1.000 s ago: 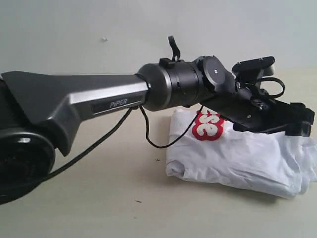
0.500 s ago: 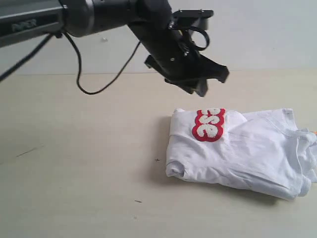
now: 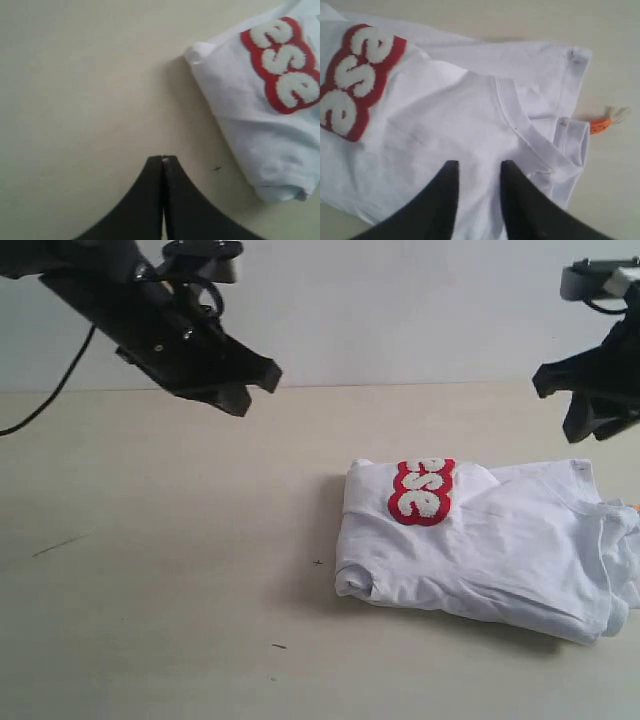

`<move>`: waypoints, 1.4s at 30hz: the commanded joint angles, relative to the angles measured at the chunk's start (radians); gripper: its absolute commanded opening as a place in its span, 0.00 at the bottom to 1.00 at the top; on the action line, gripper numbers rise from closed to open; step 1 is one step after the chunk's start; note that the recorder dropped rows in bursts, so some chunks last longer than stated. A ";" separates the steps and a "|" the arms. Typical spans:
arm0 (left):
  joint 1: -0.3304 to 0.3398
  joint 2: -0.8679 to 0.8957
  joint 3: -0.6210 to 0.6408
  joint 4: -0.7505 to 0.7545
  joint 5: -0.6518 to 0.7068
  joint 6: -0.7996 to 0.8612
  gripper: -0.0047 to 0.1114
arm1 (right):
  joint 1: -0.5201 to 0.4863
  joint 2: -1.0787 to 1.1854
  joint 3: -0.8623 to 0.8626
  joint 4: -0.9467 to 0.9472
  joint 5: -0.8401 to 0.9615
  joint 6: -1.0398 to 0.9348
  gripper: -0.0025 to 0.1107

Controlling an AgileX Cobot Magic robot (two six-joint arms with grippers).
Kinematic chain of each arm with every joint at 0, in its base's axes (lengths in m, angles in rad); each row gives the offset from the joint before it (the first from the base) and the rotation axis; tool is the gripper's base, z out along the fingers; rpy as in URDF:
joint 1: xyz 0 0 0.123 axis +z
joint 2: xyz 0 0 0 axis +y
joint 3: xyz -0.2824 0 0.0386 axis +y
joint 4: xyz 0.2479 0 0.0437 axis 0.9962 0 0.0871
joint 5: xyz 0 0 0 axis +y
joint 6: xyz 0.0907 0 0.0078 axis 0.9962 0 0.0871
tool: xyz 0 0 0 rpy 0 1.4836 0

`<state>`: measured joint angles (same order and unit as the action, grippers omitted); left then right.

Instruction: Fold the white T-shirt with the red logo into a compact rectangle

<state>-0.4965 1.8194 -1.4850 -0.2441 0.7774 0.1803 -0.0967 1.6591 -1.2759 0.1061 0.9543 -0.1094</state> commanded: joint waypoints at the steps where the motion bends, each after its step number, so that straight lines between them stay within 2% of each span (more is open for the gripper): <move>1: 0.068 -0.032 0.089 -0.018 -0.073 0.049 0.04 | -0.092 0.110 0.003 0.054 0.025 -0.028 0.53; 4: 0.114 -0.028 0.115 -0.105 -0.095 0.107 0.04 | -0.144 0.184 0.006 0.003 0.083 0.029 0.48; 8: 0.151 -0.027 0.125 -0.208 -0.073 0.186 0.04 | -0.222 0.244 0.072 0.086 0.038 -0.022 0.47; 12: 0.159 -0.027 0.125 -0.212 -0.064 0.186 0.04 | -0.273 0.294 0.122 0.174 -0.044 -0.087 0.49; 17: 0.159 -0.027 0.125 -0.214 -0.060 0.186 0.04 | -0.276 0.308 0.118 0.402 -0.027 -0.299 0.49; 19: 0.159 -0.027 0.125 -0.214 -0.060 0.186 0.04 | -0.276 0.308 0.118 0.416 -0.028 -0.313 0.48; 21: 0.159 -0.027 0.125 -0.214 -0.058 0.186 0.04 | -0.276 0.308 0.118 0.382 -0.033 -0.308 0.42; 26: 0.159 -0.027 0.125 -0.214 -0.058 0.186 0.04 | -0.276 0.304 0.061 0.361 0.018 -0.309 0.03; 30: 0.159 -0.027 0.125 -0.214 -0.063 0.191 0.04 | -0.276 0.248 0.030 0.410 -0.009 -0.413 0.02; 35: 0.159 -0.027 0.125 -0.214 -0.085 0.206 0.04 | -0.276 0.144 0.032 0.631 -0.135 -0.705 0.02; 38: 0.159 -0.027 0.125 -0.214 -0.098 0.209 0.04 | -0.276 0.130 0.035 0.692 -0.171 -0.850 0.02; 40: 0.159 -0.027 0.125 -0.214 -0.100 0.209 0.04 | -0.276 0.150 0.052 0.680 -0.231 -0.850 0.02; 42: 0.159 -0.027 0.125 -0.214 -0.097 0.209 0.04 | -0.276 0.190 0.068 0.589 -0.280 -0.769 0.02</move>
<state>-0.3417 1.7984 -1.3640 -0.4444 0.6920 0.3853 -0.3687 1.8059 -1.2283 0.7647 0.7518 -0.9120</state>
